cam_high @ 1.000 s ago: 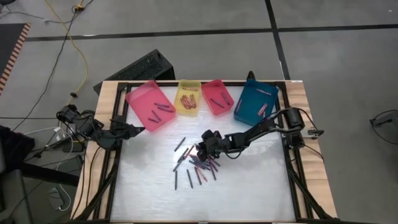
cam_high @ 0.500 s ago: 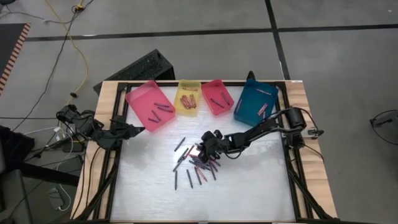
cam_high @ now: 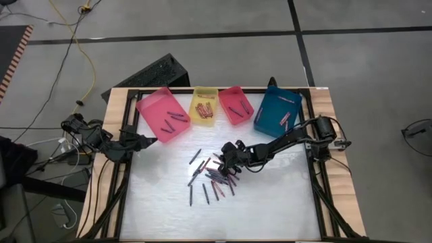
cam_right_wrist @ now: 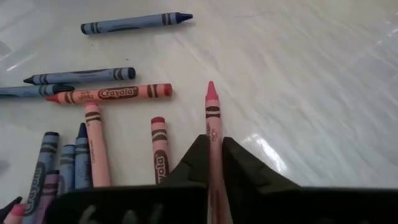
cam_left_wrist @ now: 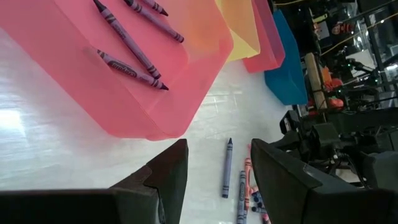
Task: Sort crayons
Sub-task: Put the pink crayon into the blue bin
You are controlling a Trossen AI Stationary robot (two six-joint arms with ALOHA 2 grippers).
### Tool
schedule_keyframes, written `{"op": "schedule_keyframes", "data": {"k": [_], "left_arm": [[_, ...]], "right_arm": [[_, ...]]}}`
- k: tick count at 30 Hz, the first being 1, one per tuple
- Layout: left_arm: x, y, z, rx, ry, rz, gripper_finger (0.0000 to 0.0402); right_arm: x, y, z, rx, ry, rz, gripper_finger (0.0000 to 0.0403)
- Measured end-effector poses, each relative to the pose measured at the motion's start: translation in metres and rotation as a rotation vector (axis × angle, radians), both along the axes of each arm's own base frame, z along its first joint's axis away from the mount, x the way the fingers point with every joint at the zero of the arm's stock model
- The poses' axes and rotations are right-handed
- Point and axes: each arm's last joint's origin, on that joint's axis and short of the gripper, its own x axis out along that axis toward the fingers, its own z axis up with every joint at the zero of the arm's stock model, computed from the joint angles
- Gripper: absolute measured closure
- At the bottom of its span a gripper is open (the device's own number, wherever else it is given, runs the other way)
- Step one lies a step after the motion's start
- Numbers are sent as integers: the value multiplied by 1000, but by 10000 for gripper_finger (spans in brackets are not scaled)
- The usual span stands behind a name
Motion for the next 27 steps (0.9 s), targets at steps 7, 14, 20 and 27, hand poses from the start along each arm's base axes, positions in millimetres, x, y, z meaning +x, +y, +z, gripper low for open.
{"op": "schedule_keyframes", "data": {"k": [7, 14, 20, 27], "left_arm": [[0, 0, 0, -2, 0, 0, 236], [0, 0, 0, -6, -2, 2, 236], [0, 0, 0, -10, -1, -2, 236], [0, 0, 0, -16, 2, -11, 236]], "right_arm": [[3, 1, 2, 7, -47, 2, 396], [9, -2, 7, 20, -126, -7, 398], [12, -4, 17, 25, -188, -14, 398], [7, -16, 43, -23, -235, -62, 398]]}}
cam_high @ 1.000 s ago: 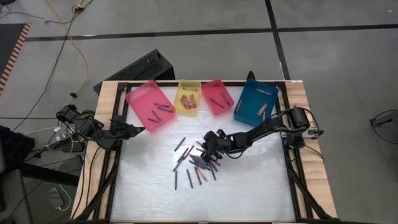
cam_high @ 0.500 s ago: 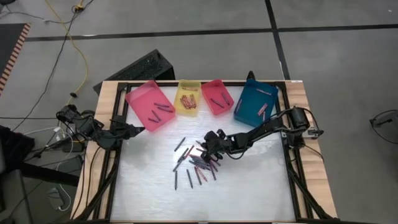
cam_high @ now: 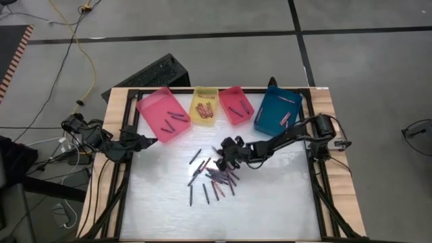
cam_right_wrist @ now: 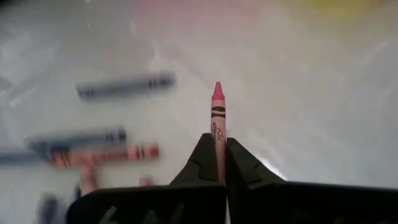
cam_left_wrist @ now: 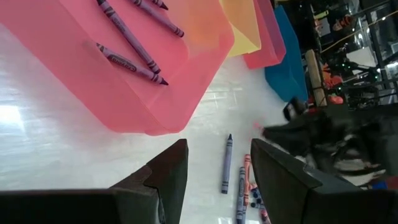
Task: Sort crayons
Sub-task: Put the pink crayon into the blue bin
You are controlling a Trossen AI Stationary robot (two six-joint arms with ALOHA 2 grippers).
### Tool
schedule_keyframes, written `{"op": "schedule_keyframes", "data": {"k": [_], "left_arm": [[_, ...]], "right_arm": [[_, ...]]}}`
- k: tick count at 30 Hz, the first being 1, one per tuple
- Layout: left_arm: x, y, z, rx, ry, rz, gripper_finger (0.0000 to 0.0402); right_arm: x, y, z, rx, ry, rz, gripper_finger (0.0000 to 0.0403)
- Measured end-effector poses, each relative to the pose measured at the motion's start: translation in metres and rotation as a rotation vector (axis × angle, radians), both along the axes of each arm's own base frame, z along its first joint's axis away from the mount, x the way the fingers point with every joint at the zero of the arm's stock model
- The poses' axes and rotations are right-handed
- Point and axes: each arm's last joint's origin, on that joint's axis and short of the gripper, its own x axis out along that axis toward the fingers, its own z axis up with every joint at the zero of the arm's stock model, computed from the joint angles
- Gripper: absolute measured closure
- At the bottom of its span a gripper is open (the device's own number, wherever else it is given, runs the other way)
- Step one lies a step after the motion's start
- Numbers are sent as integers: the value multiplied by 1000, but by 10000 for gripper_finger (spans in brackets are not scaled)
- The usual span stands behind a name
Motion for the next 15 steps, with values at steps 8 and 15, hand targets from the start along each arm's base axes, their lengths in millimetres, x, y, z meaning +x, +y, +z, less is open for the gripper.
{"op": "schedule_keyframes", "data": {"k": [8, 15], "left_arm": [[0, 0, 0, -1, -1, 1, 236], [0, 0, 0, -4, 0, -2, 236]], "right_arm": [[-12, -18, 54, -95, -94, 13, 398], [-42, -36, 97, -198, -75, -66, 398]]}}
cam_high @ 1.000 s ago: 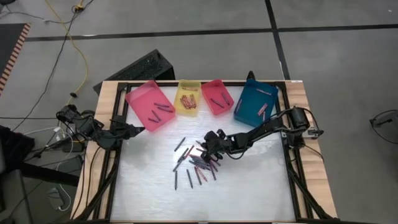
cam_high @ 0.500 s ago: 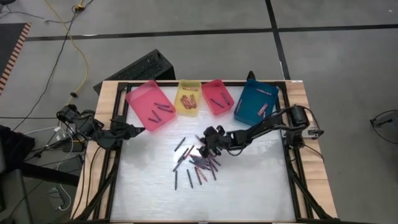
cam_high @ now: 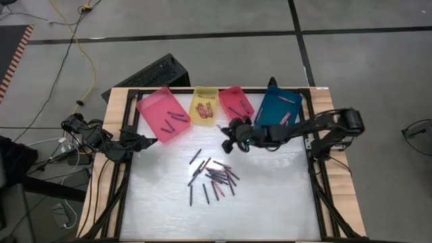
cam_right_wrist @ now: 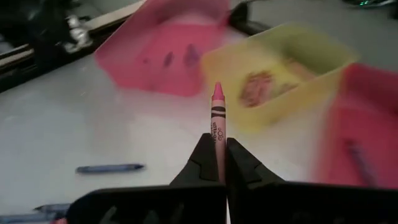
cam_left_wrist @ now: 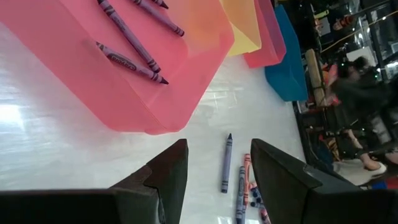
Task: Sort crayons
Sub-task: Put the pink crayon into the blue bin
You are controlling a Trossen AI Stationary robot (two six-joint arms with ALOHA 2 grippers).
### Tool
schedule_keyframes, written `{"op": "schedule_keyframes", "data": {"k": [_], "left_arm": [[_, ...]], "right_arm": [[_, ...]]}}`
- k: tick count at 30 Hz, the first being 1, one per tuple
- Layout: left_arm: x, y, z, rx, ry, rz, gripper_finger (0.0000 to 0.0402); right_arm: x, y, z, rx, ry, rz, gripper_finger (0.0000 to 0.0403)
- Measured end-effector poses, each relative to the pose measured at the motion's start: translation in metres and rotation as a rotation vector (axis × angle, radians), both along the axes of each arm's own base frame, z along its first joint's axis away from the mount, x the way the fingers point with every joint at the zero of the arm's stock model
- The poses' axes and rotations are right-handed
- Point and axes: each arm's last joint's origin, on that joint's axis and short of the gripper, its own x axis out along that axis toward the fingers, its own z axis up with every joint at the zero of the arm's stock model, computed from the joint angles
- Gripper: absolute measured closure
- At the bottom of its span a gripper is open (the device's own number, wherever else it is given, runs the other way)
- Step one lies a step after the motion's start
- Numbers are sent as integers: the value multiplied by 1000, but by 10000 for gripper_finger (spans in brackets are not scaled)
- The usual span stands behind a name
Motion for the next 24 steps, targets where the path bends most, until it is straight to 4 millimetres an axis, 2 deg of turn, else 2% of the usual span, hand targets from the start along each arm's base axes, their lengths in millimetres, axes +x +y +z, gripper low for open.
{"op": "schedule_keyframes", "data": {"k": [5, 10, 18, 24], "left_arm": [[0, 0, 0, -2, 2, -5, 236], [0, 0, 0, -1, 2, -5, 236], [0, 0, 0, 1, 2, -2, 236], [0, 0, 0, 5, 0, 3, 236]], "right_arm": [[-30, -13, 21, -46, 52, -170, 398], [-65, -24, 27, 4, 96, -413, 398], [-103, -36, 10, 148, 269, -689, 396], [-106, -45, -9, 170, 391, -827, 395]]}}
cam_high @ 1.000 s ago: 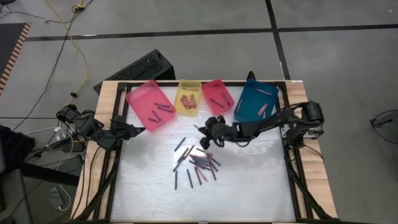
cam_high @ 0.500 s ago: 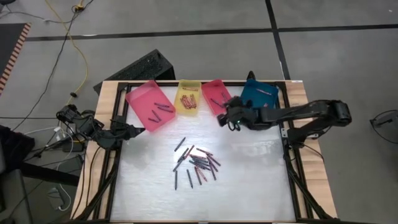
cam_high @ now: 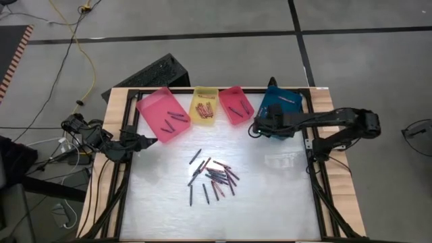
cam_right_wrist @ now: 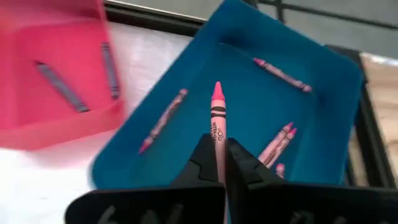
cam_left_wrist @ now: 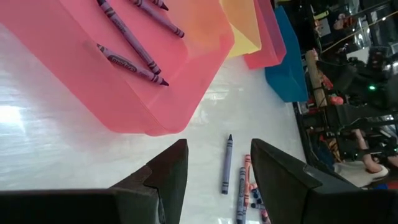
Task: Sort crayons
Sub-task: Put the pink crayon into the blue bin, then put the red crayon into the yellow bin
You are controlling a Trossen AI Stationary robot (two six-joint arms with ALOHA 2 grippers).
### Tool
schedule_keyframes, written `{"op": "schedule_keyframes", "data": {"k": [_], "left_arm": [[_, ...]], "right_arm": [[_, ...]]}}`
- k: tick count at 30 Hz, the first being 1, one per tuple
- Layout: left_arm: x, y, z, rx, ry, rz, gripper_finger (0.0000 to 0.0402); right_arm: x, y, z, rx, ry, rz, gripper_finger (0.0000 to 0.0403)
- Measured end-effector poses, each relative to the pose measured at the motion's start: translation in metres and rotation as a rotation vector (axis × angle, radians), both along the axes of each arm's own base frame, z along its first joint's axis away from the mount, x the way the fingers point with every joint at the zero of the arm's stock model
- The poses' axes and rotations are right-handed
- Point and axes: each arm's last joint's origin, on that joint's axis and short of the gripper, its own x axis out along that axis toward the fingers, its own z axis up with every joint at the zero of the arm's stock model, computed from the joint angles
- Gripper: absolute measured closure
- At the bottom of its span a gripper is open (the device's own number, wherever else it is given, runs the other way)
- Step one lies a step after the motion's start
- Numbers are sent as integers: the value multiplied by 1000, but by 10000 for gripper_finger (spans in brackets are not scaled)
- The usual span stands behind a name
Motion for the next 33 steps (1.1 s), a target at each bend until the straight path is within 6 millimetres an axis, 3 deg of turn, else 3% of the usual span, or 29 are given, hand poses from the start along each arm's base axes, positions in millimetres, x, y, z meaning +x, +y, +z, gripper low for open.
{"op": "schedule_keyframes", "data": {"k": [10, 15, 21, 33], "left_arm": [[0, -1, 0, -11, 5, -16, 236], [0, -1, 0, -17, 8, -25, 236], [0, -1, 0, -17, 8, -25, 236], [0, -1, 0, -14, 9, -23, 236]], "right_arm": [[18, -16, -39, 44, 176, -54, 394], [20, -22, -49, 77, 213, -78, 394], [15, -25, -48, 93, 153, -169, 384], [3, -28, -21, 68, 95, -117, 304]]}}
